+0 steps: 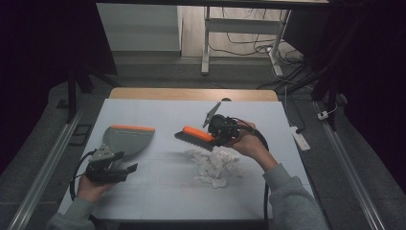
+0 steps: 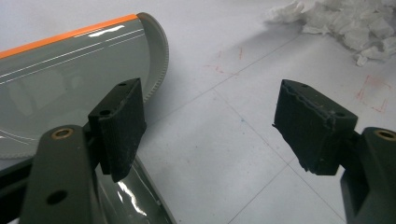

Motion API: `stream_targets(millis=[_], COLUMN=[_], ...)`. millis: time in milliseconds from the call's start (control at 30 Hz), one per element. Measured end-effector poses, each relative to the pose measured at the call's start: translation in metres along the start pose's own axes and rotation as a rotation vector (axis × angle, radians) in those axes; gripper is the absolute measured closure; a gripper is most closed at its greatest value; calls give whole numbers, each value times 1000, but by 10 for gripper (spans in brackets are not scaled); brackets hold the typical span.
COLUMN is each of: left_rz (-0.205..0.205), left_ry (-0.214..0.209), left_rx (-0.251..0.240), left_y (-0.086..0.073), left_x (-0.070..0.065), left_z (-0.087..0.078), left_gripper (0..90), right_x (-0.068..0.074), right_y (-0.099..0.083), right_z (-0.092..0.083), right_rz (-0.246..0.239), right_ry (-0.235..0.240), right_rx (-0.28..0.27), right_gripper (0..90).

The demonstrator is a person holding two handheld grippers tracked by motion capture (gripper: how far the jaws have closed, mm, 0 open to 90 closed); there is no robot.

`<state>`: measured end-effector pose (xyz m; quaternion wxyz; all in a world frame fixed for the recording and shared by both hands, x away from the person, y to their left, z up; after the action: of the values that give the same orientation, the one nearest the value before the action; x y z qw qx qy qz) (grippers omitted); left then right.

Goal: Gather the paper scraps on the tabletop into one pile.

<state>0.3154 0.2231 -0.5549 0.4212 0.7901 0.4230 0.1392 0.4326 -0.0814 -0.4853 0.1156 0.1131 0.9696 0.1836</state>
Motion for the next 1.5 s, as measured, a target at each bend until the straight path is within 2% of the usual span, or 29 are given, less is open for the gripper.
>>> stream_targets(millis=[33, 133, 200, 267, 333, 367, 500, 633, 767, 867, 933, 1100, 1200, 1333, 1400, 1500], left_rz=[-1, -3, -4, -5, -3, -2, -3, 6, 11, 11, 10, 9, 12, 12, 11, 14], left_ry=[-1, 0, 1, 2, 1, 1, -5, -13, -18, -17, -18, -22, -21, -18, -17, -17], left_rx=[0, -1, -3, -4, -7, -10, -15, -15, -21, -28, -35, -32, -33, -29, -25, -20], left_y=[0, 0, 0, 0, 0, 1, 2, 3, 4, 5, 4, 4, 4, 3, 3, 3], left_x=[0, 1, 1, 1, 0, 0, 0, -2, -4, -4, -5, -4, -5, -4, -4, -5], left_z=[0, 0, -1, -1, -2, -2, -2, -1, -2, -4, -5, -4, -5, -5, -4, -3], left_gripper=[260, 260, 260, 259, 260, 259, 260, 259, 260, 260, 260, 262, 261, 261, 261, 261], right_x=[-3, -9, -12, -17, -16, -15, -4, 11, 20, 23, 23, 27, 30, 32, 30, 26], right_y=[0, -6, -13, -29, -49, -61, -112, -151, -165, -161, -152, -124, -109, -97, -95, -99], right_z=[-2, -14, -21, -28, -33, -34, -44, -54, -50, -39, -33, -20, -13, -14, -19, -25], right_rz=[13, 98, 161, 237, 348, 408, 579, 725, 815, 829, 827, 780, 764, 771, 788, 794], right_ry=[-10, -48, -64, -105, -116, -121, -159, -144, -101, -62, -54, -28, 2, 62, 70, 62], right_rx=[-14, -49, -45, -1, 54, 80, 152, 201, 257, 291, 291, 291, 261, 176, 126, 103], right_gripper=[706, 706, 707, 707, 707, 707, 707, 707, 707, 708, 708, 707, 707, 708, 707, 707])
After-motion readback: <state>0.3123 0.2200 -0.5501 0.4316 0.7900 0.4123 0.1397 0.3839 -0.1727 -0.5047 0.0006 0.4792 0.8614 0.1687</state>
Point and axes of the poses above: each handheld gripper's, and its own axes: z roughly forward along the jaws, y roughly out of its top, x roughly to its left, the point moved 8 cm from there along z, roughly forward along the jaws, and after that the axes turned 3 degrees about -y, right-handed, at the moved point
